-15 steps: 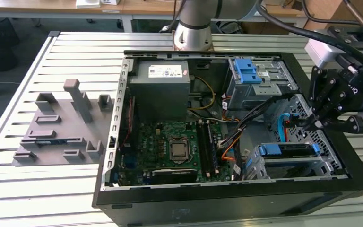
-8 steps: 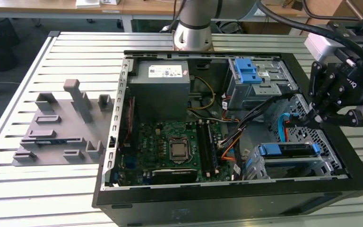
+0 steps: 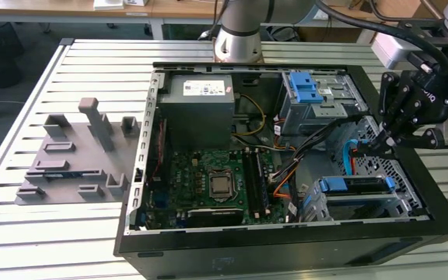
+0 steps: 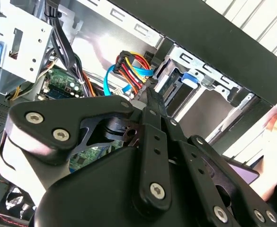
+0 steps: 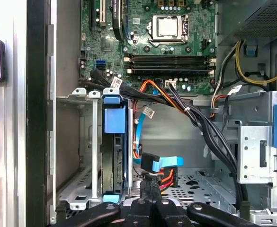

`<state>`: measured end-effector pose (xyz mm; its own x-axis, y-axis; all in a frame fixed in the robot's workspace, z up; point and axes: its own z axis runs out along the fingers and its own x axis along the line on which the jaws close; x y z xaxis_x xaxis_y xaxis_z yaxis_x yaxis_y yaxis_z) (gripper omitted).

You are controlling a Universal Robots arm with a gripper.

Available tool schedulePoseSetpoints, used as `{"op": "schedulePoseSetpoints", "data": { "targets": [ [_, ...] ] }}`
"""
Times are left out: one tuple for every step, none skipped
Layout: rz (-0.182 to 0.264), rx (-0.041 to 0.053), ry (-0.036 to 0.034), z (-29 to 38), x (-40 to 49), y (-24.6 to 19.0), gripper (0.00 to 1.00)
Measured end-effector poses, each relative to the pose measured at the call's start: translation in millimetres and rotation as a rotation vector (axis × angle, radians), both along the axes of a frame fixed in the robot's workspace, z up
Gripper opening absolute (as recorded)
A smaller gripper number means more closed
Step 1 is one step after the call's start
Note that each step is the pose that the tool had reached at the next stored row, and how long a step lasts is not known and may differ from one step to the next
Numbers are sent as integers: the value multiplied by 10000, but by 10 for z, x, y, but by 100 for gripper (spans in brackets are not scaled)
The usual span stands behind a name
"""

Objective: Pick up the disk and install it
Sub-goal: 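Insert the first disk wire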

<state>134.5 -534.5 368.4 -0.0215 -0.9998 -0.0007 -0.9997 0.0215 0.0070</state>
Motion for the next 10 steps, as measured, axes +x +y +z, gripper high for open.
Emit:
{"op": "schedulePoseSetpoints", "data": {
  "targets": [
    [0, -5, 0, 0, 0, 0, 11],
    [0, -5, 0, 0, 0, 0, 11],
    [0, -7, 0, 0, 0, 0, 11],
    [0, -11, 0, 1, 0, 1, 11],
    [0, -54, 0, 1, 0, 6, 11],
    [1, -167, 0, 1, 0, 15, 11],
    [1, -344, -2, 1, 0, 27, 17],
    [0, -521, -3, 0, 0, 43, 17],
    [1, -683, -4, 1, 0, 58, 17],
    [0, -786, -4, 1, 0, 76, 19]
  ]
}}
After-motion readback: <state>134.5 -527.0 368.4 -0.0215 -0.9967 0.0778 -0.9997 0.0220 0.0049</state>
